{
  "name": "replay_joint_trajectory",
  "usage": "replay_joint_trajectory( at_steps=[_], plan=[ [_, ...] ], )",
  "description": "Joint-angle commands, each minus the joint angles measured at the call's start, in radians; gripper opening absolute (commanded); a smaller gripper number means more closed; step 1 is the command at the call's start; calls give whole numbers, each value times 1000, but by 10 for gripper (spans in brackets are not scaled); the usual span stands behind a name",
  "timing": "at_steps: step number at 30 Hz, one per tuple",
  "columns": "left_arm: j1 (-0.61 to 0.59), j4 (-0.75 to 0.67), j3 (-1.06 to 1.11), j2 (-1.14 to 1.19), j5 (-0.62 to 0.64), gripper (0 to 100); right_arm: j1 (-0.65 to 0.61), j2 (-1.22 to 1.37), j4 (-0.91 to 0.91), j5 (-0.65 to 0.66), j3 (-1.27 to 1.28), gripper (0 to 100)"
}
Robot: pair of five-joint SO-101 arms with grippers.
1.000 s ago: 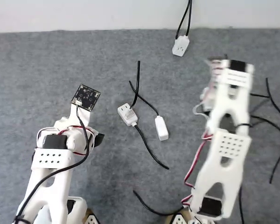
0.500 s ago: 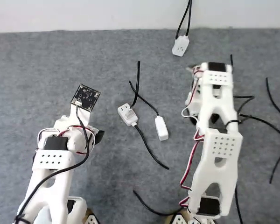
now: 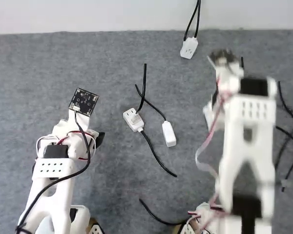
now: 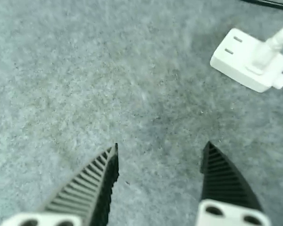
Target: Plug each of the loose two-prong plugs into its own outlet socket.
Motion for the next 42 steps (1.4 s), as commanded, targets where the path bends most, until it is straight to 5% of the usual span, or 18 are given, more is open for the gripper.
replay_joint_trajectory(
  at_steps=[1,7,27,42],
  plan=[
    [-5,-26,-4,-5,15,269,-4,-489,-120,-5,445,256],
    [0,-28,8,-11,15,269,16,-958,-266,20,781,256],
    [0,-117,61,-12,15,269,105,-1626,-495,74,1453,256],
    [0,-152,77,-12,15,269,111,-1621,-529,74,1672,255]
  ],
)
